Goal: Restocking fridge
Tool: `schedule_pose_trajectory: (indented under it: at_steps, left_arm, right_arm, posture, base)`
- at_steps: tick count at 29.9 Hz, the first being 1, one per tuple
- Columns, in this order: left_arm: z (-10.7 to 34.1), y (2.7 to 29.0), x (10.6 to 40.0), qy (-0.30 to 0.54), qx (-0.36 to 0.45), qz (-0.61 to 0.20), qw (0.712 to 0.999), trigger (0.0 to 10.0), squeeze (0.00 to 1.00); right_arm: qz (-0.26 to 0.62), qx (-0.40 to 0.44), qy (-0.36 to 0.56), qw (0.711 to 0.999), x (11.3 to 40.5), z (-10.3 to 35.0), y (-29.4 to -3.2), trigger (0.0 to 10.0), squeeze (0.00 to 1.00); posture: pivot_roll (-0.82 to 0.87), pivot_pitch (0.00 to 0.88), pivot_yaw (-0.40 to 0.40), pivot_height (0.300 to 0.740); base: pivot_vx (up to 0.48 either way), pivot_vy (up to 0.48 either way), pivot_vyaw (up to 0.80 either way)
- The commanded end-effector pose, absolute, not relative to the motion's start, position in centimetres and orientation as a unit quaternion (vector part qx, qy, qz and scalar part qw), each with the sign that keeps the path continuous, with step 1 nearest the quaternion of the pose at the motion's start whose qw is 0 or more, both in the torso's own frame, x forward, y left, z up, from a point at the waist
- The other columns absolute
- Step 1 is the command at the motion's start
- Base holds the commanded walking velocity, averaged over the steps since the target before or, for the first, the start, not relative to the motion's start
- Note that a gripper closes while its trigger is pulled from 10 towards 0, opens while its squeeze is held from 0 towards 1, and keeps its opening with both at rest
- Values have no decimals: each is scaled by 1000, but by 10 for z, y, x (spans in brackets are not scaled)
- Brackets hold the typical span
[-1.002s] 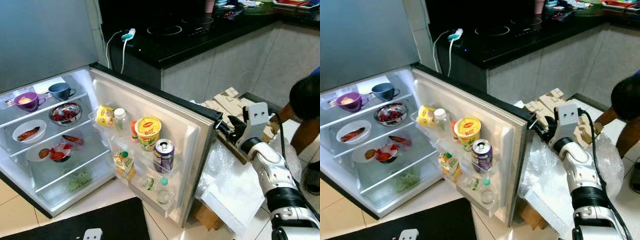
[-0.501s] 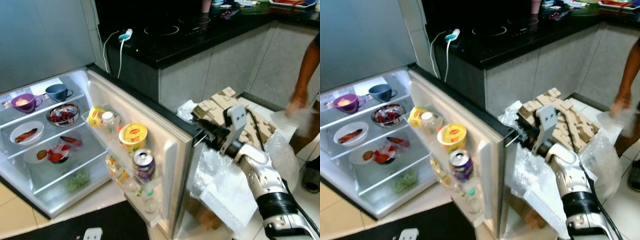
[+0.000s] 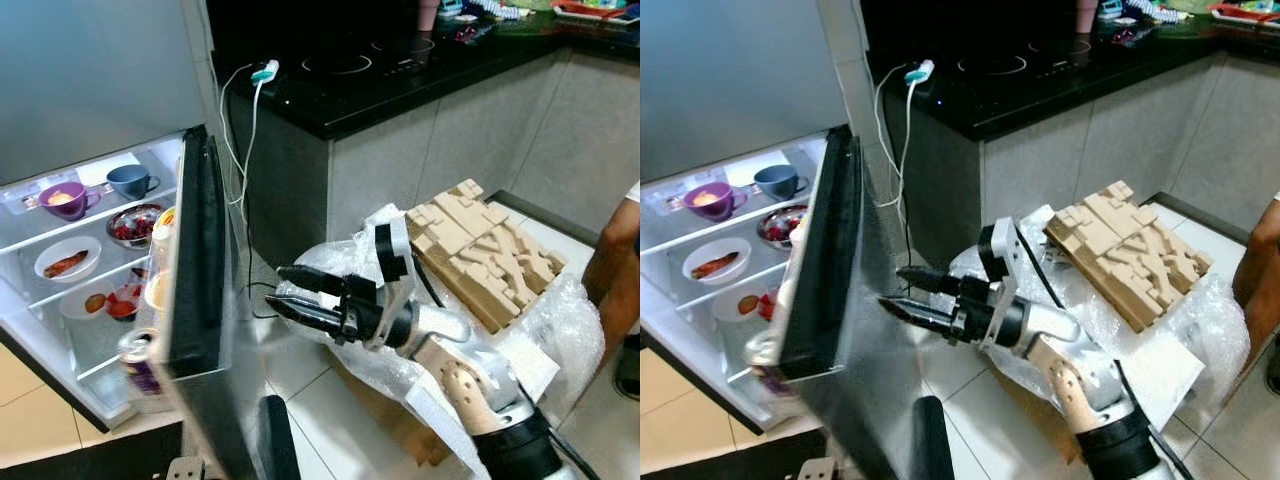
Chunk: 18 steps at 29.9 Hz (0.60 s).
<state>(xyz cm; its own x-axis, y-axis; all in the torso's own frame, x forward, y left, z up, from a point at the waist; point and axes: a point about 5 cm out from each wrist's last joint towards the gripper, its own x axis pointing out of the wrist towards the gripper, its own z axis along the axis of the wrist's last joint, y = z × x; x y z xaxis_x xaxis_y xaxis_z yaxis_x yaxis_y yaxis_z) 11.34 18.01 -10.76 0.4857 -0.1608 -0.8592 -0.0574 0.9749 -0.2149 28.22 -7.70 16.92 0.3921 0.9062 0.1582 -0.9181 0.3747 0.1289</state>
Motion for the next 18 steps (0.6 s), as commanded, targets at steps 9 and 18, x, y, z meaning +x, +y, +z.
schedule_pose_trajectory:
  at_steps: [9,18]
  left_arm:
    - [-109,175,111,516,-107,-41,849,10000,0]
    - [-109,177,113,515,-105,-41,850,10000,0]
  right_arm:
    - [314,-29,21,949,315,126,-120,10000,0]
    - [361,36,63,930,304,107,-114,10000,0]
  posture:
    - [-76,0,23,740]
    - [-75,0,27,740]
  base:
    - [0,0,0]
    - [0,0,394]
